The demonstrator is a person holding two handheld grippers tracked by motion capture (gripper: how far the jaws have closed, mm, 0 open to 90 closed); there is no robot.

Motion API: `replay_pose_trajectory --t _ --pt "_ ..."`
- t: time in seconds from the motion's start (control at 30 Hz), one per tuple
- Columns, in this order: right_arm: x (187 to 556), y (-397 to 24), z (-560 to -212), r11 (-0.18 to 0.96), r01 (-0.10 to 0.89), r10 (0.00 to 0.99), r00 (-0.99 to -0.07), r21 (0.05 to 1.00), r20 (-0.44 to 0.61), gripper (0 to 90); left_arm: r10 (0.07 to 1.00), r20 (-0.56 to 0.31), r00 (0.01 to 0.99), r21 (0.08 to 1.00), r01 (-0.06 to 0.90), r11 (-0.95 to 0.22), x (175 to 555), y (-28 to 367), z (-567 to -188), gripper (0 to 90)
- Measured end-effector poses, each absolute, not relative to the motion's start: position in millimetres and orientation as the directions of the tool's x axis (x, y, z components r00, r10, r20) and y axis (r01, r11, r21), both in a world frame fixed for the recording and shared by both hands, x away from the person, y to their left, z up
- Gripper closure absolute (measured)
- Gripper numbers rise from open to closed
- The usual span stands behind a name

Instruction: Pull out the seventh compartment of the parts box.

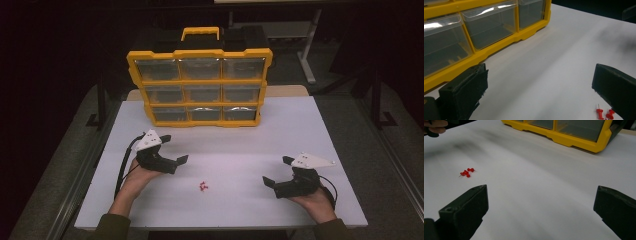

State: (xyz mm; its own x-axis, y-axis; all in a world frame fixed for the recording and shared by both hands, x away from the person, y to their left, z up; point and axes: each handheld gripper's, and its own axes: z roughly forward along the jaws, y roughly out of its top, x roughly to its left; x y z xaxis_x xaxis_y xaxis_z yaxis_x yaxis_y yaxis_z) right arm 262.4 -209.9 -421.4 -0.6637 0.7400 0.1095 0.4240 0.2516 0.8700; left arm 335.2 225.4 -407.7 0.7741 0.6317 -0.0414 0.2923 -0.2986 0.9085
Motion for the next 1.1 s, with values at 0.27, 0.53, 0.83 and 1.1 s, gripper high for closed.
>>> replay_pose_trajectory --t 0.27,0.53,0.83,1.1 --pt "262.5 -209.9 -421.7 0.247 0.426 0.743 -0.66 0.87 0.112 0.0 0.628 -0.037 0.777 0.911 0.285 -0.298 338.3 220.3 -405.0 0.0" --pt "262.6 -210.3 -422.5 0.244 0.428 0.744 -0.658 0.87 0.115 0.0 0.621 -0.025 0.784 0.91 0.275 -0.309 341.8 215.1 -404.1 0.0" --pt "262.9 -210.1 -423.5 0.247 0.431 0.741 -0.661 0.868 0.118 0.0 0.61 -0.037 0.792 0.913 0.275 -0.301 347.2 207.9 -405.5 0.0" --pt "263.2 -210.3 -423.6 0.243 0.433 0.741 -0.66 0.868 0.122 0.0 0.6 -0.034 0.8 0.913 0.269 -0.306 351.2 200.0 -403.6 0.0"
